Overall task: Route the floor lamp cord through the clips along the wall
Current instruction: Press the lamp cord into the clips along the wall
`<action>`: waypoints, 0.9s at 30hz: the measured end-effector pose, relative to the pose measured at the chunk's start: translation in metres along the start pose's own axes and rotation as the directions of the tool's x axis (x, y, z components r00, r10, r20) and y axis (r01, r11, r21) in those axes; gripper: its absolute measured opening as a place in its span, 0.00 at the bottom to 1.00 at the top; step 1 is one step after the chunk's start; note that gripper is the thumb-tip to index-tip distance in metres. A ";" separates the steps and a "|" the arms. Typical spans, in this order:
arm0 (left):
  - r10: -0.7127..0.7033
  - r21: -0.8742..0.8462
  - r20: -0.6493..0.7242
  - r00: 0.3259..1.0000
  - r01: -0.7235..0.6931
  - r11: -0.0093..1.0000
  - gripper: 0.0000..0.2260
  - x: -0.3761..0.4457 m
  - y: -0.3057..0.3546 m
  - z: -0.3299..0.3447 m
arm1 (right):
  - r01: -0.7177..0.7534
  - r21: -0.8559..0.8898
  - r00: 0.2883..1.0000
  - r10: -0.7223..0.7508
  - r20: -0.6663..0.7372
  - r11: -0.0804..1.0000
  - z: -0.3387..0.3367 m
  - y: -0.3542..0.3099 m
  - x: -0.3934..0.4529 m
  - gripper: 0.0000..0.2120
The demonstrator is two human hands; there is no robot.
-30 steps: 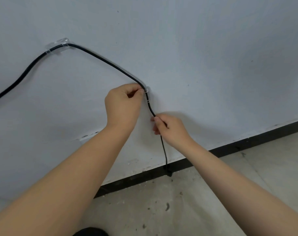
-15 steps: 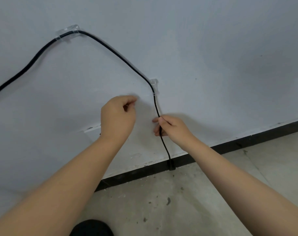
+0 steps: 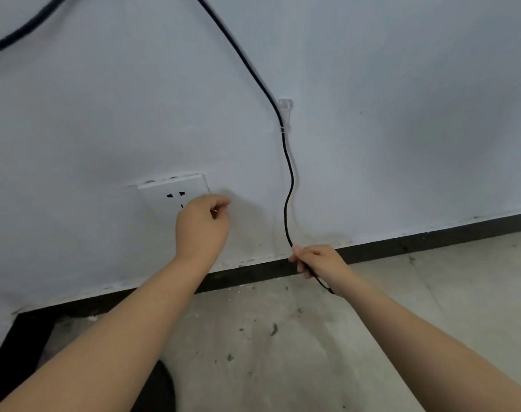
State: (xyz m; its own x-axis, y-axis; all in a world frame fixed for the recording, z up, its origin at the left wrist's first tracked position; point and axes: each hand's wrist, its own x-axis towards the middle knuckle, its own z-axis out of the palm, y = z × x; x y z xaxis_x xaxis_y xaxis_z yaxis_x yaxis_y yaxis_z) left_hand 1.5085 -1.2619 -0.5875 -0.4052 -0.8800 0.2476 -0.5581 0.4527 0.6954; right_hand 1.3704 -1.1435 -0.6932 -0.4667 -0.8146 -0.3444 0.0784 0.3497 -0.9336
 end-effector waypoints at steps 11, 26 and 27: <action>-0.151 0.037 0.058 0.987 0.149 0.988 0.11 -0.029 -0.054 -0.001 | 0.156 -0.523 0.980 -0.198 -0.025 0.838 0.020 -0.004 0.004 0.13; -0.388 0.055 0.383 0.838 0.399 0.916 0.17 -0.100 -0.137 0.008 | 0.041 -0.011 0.997 -0.040 0.061 0.999 0.062 -0.025 -0.001 0.11; -0.332 0.039 0.389 0.859 0.345 0.938 0.18 -0.101 -0.136 0.008 | 0.034 0.028 0.996 -0.036 0.081 0.999 0.064 -0.026 -0.002 0.11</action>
State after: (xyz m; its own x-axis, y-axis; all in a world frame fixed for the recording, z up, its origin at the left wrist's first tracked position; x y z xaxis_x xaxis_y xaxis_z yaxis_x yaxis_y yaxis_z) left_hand 1.6199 -1.2340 -0.7123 -0.4448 -0.8505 -0.2806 -0.6913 0.1268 0.7114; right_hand 1.4256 -1.1812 -0.6744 -0.3962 -0.8616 -0.3174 0.0871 0.3088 -0.9471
